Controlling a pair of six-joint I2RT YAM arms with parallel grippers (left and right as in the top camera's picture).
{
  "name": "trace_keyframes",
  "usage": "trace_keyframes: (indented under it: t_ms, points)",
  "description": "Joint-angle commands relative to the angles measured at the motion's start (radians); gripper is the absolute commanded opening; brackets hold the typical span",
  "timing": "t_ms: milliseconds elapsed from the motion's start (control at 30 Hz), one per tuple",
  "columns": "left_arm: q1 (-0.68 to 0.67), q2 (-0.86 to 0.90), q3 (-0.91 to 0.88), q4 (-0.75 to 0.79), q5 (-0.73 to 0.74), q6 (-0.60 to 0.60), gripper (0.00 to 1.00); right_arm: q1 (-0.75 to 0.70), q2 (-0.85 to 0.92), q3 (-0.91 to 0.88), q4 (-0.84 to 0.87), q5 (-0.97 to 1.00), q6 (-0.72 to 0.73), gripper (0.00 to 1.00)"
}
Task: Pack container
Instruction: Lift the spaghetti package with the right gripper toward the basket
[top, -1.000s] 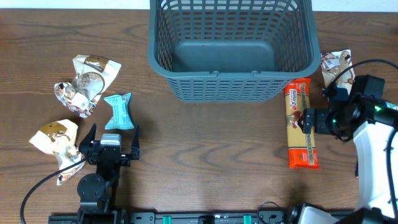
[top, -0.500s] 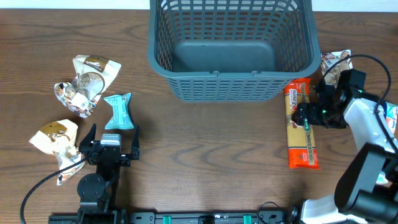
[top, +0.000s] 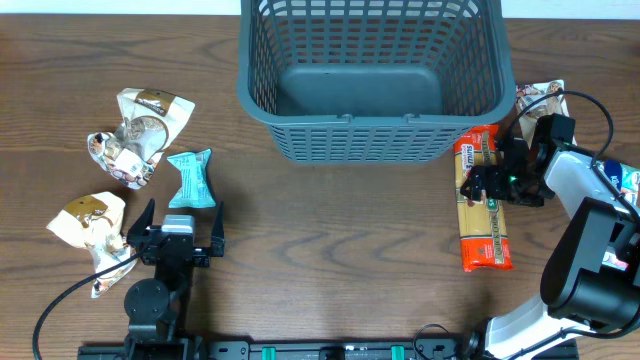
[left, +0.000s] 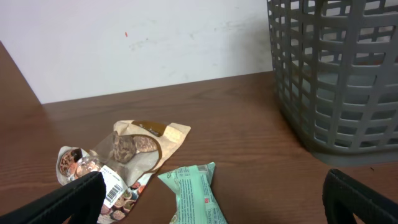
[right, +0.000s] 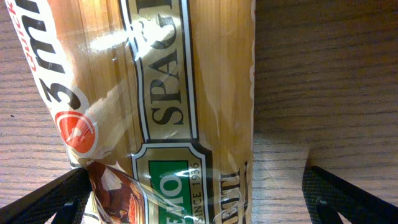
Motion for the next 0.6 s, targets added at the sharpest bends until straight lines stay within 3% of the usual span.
trace_keyframes:
  t_ms: [0, 567]
  points:
    - [-0.003, -0.006, -0.022, -0.010, -0.023, -0.005, 0.99, 0.014, 0.024, -0.005, 0.000, 0.023, 0.010, 0.99]
    - [-0.003, -0.006, -0.022, -0.011, -0.023, -0.005, 0.99, 0.099, 0.024, -0.003, -0.002, 0.030, 0.025, 0.99]
